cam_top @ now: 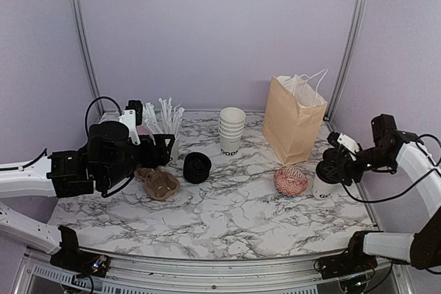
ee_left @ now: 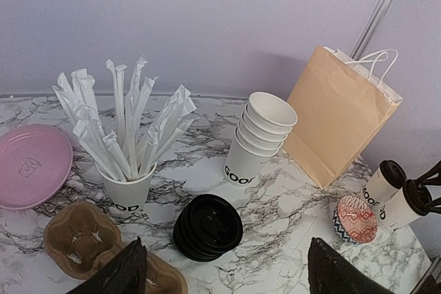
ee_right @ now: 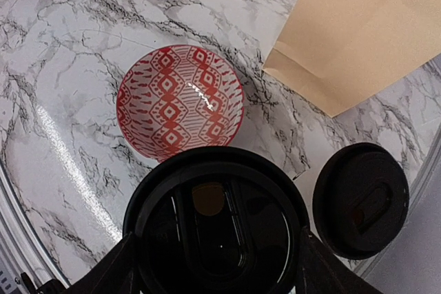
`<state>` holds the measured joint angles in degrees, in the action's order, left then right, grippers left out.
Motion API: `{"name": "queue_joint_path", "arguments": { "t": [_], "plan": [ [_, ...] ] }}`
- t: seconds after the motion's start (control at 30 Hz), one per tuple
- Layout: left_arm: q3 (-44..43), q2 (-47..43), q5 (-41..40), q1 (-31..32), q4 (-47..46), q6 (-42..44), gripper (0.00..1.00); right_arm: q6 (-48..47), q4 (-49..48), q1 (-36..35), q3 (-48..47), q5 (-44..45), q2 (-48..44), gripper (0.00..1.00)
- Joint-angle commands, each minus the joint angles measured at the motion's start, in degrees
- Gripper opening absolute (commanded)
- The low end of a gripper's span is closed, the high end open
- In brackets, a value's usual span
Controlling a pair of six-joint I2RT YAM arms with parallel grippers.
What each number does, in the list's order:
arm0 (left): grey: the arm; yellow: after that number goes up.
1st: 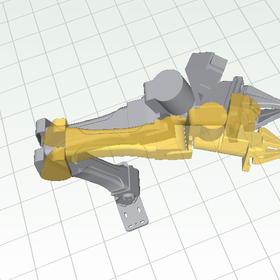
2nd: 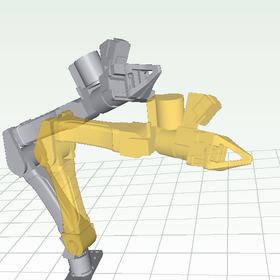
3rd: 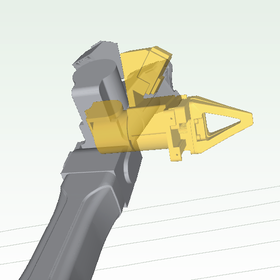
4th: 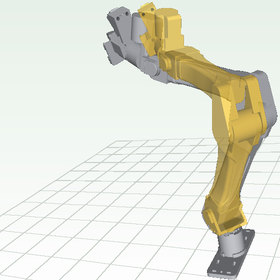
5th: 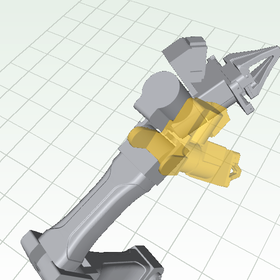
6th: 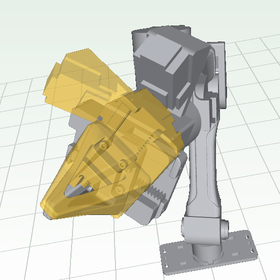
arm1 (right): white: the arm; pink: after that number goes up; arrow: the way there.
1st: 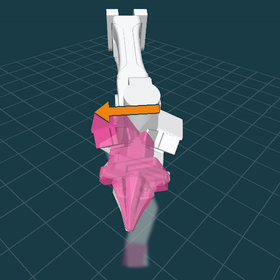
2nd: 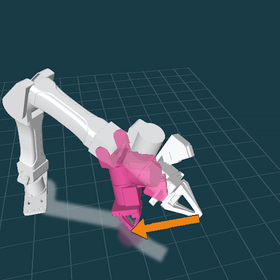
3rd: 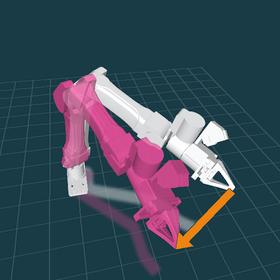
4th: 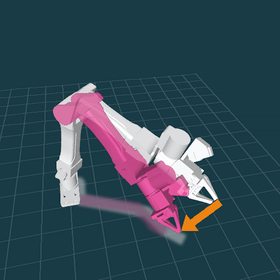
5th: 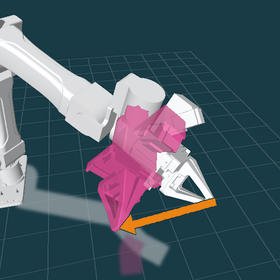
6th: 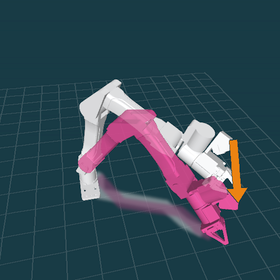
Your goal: Pack the takeout coffee
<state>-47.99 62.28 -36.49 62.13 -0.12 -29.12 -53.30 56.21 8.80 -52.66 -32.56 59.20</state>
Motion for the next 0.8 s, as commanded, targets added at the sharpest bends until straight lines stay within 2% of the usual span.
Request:
{"name": "queue_joint_path", "arguments": {
  "t": [0.0,0.3,0.53,0.77],
  "plan": [
    [0.6,-0.8,0.0,-0.7,0.0,0.3,0.81,-0.1,-3.3,0.3,2.7,1.5,-1.6,0.57],
    [0.6,-0.6,0.8,-1.0,0.0,0.3,0.81,2.2,-9.2,0.3,7.7,-0.4,1.1,0.62],
    [0.1,-0.1,1.6,-1.3,0.0,0.7,0.81,2.2,-8.1,0.3,7.5,0.1,-0.2,0.85],
    [-1.7,2.0,2.3,-1.6,6.2,-0.3,0.81,0.4,-1.6,0.3,0.5,-4.2,-2.7,0.89]
  ]
}}
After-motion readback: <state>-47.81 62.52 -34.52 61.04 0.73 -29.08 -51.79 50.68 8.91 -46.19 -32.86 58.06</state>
